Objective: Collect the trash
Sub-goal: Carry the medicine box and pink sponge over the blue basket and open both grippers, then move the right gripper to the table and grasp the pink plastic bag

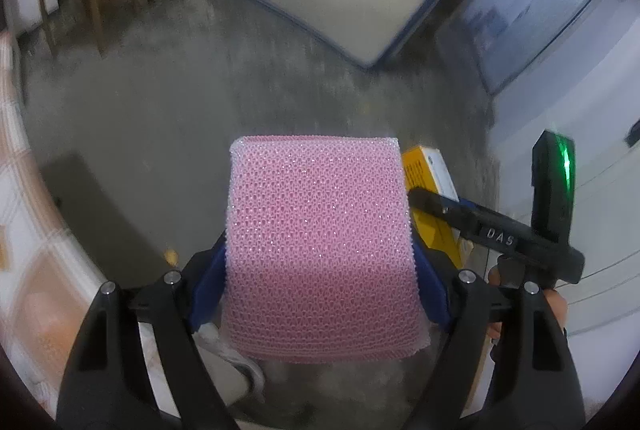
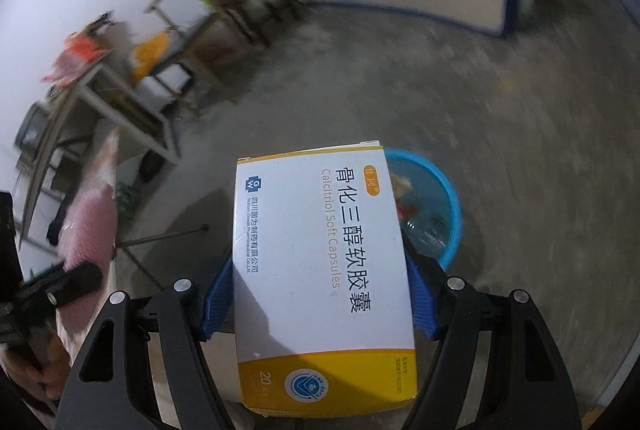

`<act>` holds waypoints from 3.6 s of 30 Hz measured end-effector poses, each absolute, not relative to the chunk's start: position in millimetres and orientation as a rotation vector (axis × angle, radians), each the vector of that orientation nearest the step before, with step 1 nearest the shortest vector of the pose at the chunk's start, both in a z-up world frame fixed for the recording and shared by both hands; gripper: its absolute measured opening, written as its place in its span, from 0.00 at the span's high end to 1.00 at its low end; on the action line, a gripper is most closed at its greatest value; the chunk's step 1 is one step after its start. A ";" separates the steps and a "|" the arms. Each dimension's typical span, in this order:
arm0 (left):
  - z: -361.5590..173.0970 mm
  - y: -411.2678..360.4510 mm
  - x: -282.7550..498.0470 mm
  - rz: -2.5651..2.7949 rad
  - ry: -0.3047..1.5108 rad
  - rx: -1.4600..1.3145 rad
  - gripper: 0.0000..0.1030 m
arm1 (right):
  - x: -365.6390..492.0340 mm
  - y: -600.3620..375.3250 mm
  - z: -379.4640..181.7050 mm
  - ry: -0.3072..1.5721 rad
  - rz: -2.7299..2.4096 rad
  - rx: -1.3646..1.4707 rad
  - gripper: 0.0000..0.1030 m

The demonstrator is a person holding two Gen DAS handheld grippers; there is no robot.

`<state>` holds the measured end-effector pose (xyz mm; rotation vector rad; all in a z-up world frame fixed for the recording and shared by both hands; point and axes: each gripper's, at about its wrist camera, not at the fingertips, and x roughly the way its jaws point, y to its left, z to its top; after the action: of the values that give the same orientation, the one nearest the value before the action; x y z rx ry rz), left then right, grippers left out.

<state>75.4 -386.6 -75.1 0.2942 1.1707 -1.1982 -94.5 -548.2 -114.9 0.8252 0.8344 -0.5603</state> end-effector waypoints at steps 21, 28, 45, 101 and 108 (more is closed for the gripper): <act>-234.5 -501.5 113.8 -0.973 1.478 0.297 0.13 | -51.2 -667.4 -295.5 1.028 -0.558 1.084 0.25; -193.4 -490.4 103.1 -1.043 1.370 0.288 0.13 | -71.1 -665.6 -281.3 0.964 -0.592 1.074 0.24; -32.2 -345.0 89.0 -1.151 1.035 0.161 0.13 | -100.1 -610.5 -151.8 0.791 -0.540 0.874 0.24; -43.7 58.1 238.3 -0.310 0.920 -0.216 0.08 | 376.3 -170.7 -36.8 1.040 0.225 0.045 0.92; -48.1 35.7 211.7 -0.358 0.951 -0.136 0.08 | 265.5 -262.9 26.2 0.858 0.211 0.192 0.92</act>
<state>211.7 35.7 -48.1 -0.1363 0.9513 -0.3578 265.5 -262.9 26.2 0.1916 0.8578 0.2111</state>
